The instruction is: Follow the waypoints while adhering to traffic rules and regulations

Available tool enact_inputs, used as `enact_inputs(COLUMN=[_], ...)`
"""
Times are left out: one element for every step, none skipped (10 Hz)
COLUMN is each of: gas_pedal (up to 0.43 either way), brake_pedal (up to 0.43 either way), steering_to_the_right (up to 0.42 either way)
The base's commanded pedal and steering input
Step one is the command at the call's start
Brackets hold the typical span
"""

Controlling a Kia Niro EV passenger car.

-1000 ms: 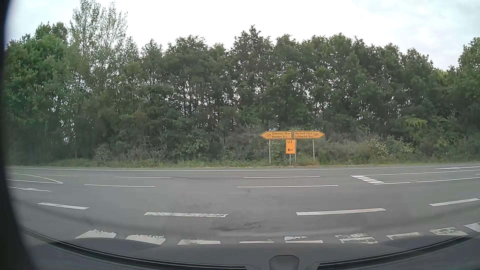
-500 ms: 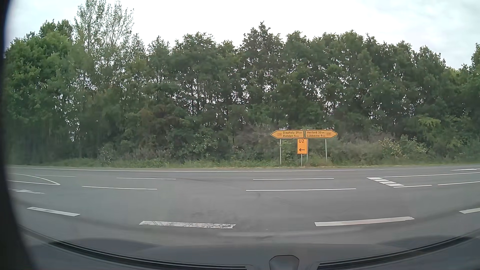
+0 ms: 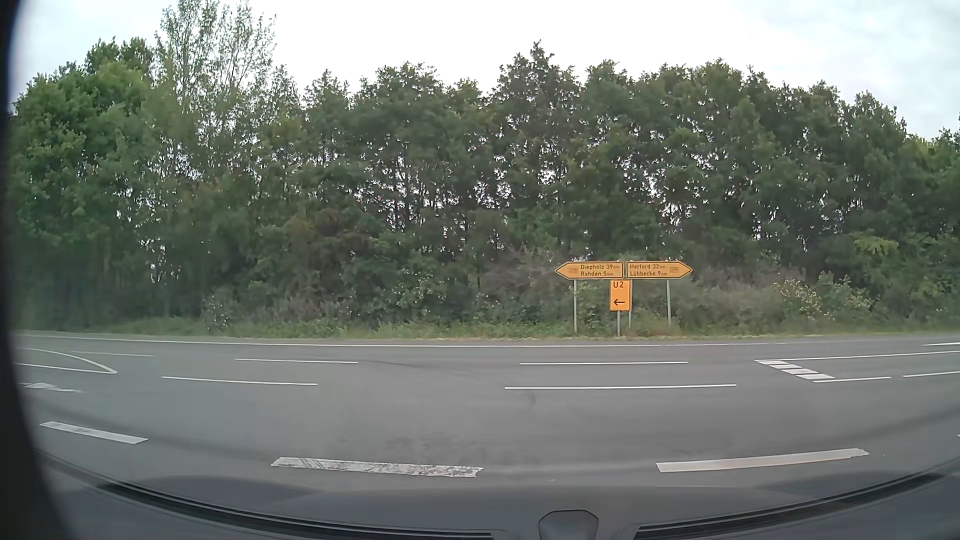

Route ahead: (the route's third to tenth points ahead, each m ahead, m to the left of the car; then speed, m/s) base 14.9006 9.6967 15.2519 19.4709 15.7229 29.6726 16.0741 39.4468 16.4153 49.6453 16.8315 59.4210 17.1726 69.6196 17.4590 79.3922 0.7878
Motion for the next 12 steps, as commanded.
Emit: enact_inputs(gas_pedal=[0.169, 0.197, 0.260, 0.287, 0.311, 0.339, 0.350, 0.358, 0.370, 0.378, 0.378, 0.378], brake_pedal=[0.006, 0.006, 0.006, 0.006, 0.006, 0.006, 0.006, 0.006, 0.006, 0.006, 0.006, 0.006], steering_to_the_right=[-0.158, -0.158, -0.160, -0.164, -0.168, -0.171, -0.173, -0.175, -0.176, -0.178, -0.181, -0.186])
